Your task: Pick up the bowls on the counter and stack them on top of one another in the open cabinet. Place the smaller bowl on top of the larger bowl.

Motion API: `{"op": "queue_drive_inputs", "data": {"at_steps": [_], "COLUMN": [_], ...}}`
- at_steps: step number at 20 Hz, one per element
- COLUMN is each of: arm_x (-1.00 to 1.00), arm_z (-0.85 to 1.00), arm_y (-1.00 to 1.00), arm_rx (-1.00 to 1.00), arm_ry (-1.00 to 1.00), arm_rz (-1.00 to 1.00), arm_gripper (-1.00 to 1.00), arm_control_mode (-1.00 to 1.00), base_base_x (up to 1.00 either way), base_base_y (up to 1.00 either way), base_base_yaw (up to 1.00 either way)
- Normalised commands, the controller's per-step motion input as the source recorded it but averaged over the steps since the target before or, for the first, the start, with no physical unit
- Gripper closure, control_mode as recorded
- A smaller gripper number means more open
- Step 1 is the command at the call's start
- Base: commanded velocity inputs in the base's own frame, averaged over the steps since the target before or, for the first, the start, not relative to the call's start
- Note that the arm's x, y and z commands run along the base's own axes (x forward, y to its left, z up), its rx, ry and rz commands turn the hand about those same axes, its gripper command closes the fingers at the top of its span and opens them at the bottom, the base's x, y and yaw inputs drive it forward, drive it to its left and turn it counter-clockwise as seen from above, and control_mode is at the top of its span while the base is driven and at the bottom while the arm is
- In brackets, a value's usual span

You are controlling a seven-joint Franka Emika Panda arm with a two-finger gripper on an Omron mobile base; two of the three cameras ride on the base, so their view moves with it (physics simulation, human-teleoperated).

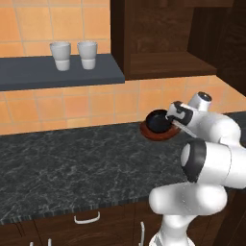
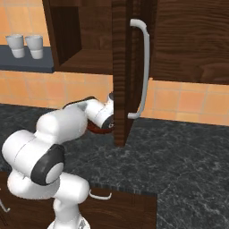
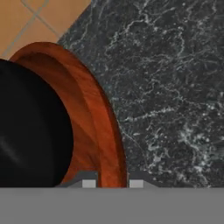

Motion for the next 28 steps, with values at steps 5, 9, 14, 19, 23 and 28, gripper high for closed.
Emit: {"op": "queue_drive_inputs", "data": {"at_steps": [5,9,14,19,23,28], "arm_x": [-0.93,-0.84,-0.84,-0.8,-0.8,-0.38], "arm_z": [1.0,1.0,1.0,1.0,1.0,1.0], "arm_y": [0.0,0.0,0.0,0.0,0.0,0.08], "arm_rx": [0.0,0.0,0.03,0.01,0.03,0.06], "arm_ry": [-0.28,-0.2,-0.12,-0.07,-0.03,-0.08], "arm_rz": [-0.09,-0.12,-0.14,-0.11,-0.09,-0.05], "arm_gripper": [1.0,1.0,1.0,1.0,1.0,1.0], "arm_control_mode": [-1.0,-1.0,-1.0,-1.0,-1.0,-1.0], "base_base_x": [0.0,0.0,0.0,0.0,0.0,0.0], "base_base_y": [0.0,0.0,0.0,0.0,0.0,0.0], "base_base_yaw": [0.0,0.0,0.0,0.0,0.0,0.0]}}
